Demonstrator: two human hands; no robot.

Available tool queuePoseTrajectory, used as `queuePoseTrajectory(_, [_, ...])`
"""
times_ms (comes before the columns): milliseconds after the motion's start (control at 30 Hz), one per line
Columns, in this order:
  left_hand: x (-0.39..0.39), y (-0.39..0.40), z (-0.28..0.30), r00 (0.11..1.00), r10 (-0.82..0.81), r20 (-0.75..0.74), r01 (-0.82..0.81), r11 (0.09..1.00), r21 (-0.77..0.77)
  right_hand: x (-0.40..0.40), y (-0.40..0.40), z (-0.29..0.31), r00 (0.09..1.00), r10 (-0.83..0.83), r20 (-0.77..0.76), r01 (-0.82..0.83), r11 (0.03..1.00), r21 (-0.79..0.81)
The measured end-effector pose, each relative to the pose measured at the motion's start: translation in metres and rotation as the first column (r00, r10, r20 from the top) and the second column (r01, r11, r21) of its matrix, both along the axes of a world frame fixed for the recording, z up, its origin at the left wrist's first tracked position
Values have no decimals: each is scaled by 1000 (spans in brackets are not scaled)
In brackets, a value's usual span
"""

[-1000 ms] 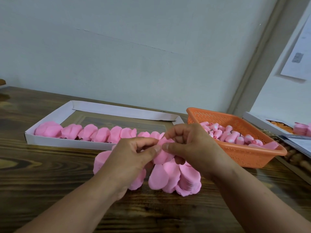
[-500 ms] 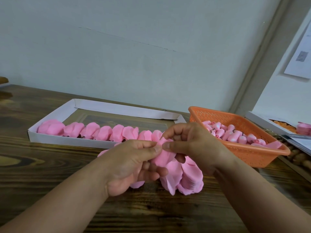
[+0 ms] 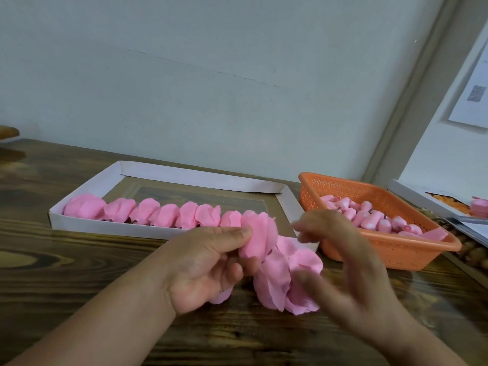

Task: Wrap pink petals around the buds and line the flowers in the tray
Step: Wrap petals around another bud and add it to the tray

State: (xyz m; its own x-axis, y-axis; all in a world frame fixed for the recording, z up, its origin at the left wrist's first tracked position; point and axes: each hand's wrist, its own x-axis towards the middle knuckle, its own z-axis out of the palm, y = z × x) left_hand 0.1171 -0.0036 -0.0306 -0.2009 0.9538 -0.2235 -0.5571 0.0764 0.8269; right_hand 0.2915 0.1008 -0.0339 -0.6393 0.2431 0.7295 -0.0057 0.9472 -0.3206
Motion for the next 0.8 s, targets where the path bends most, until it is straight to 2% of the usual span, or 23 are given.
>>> queuePoseTrajectory(33, [0, 0, 1, 1000, 5, 27, -5, 1000, 0, 4, -2, -9, 998, -23, 56, 13, 987, 163])
queuePoseTrajectory(100, [2, 1, 1, 997, 10, 75, -10, 1000, -3, 6, -1, -22, 983, -125, 134, 55, 898, 435])
queuePoseTrajectory(133, [3, 1, 1, 996, 11, 93, -11, 1000, -6, 4, 0, -26, 977, -165, 136, 71, 851, 521])
queuePoseTrajectory(200, [4, 1, 1, 993, 17, 119, -16, 1000, -10, -2, 0, -29, 983, -172, 65, 103, 809, 579])
queuePoseTrajectory(300, [4, 0, 2, 990, 33, 135, -31, 999, -17, -11, -4, -26, 996, -84, -39, 92, 862, 498])
queuePoseTrajectory(400, [4, 0, 3, 994, 43, 96, -41, 999, -21, -15, -8, -16, 999, 9, -49, 6, 950, 312])
queuePoseTrajectory(500, [5, 1, 1, 996, 54, 69, -53, 998, -25, -17, -6, 3, 997, 70, 13, -71, 982, 175])
queuePoseTrajectory(700, [7, 0, 4, 998, 10, 62, -8, 1000, -23, -23, 2, 33, 954, 180, 239, -227, 957, 183])
queuePoseTrajectory(800, [9, 1, 0, 1000, 4, 13, -4, 1000, -17, -30, 3, 35, 957, 180, 227, -210, 971, 115])
